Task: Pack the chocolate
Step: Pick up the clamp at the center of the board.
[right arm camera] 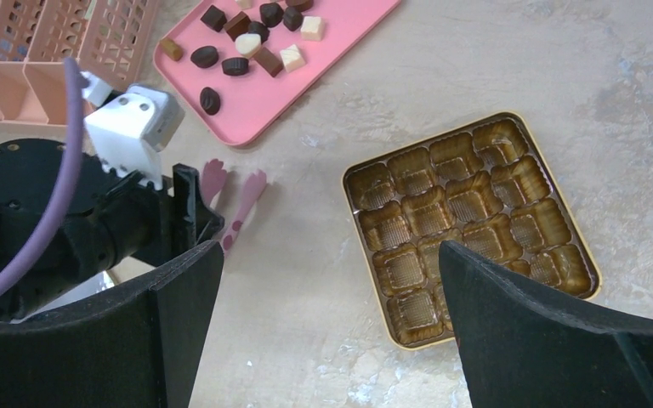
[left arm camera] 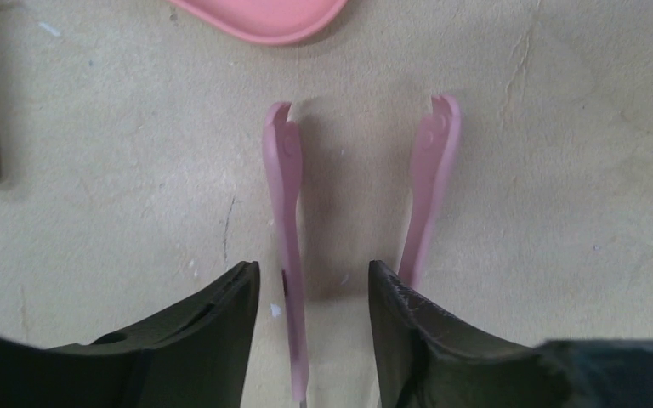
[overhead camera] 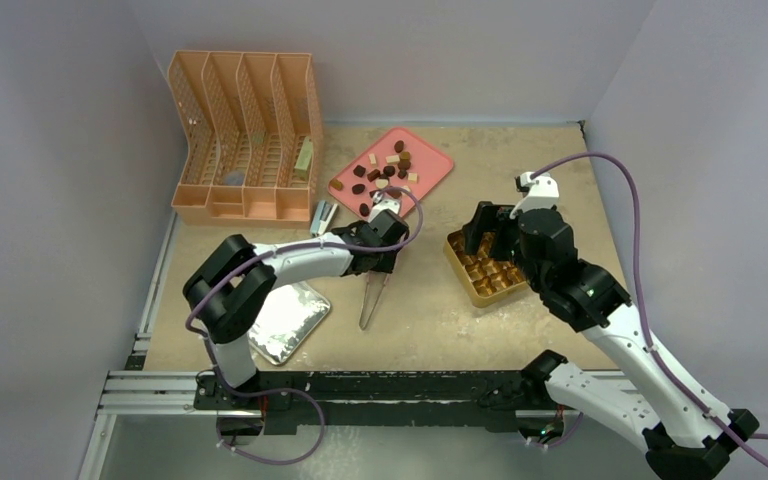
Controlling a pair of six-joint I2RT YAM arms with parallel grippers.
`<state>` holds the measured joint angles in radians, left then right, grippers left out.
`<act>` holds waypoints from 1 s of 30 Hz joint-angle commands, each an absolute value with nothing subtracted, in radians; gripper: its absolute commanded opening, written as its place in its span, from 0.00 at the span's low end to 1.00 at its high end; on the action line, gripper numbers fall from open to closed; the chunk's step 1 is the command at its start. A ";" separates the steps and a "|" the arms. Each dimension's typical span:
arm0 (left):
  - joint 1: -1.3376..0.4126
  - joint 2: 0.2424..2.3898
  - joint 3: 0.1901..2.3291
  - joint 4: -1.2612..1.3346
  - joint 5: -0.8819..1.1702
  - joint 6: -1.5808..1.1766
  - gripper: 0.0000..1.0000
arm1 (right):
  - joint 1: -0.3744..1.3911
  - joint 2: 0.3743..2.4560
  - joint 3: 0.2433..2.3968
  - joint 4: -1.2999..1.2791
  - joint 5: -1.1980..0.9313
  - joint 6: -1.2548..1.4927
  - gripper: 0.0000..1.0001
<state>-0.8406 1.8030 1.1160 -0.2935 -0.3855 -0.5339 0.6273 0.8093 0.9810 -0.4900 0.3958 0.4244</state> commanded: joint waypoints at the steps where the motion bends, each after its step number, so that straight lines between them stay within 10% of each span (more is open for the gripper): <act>1: -0.874 1.716 1.162 -0.390 -0.452 -0.630 0.54 | 0.625 0.799 0.984 -0.483 0.432 0.401 0.99; 30: -0.958 1.701 1.026 -0.366 -0.448 -0.791 0.52 | 0.624 0.810 0.992 -0.482 0.447 0.385 0.99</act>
<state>-0.9607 1.7298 1.0336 -0.4187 -0.4526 -0.7681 0.6273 0.8135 0.9810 -0.4923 0.4278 0.3996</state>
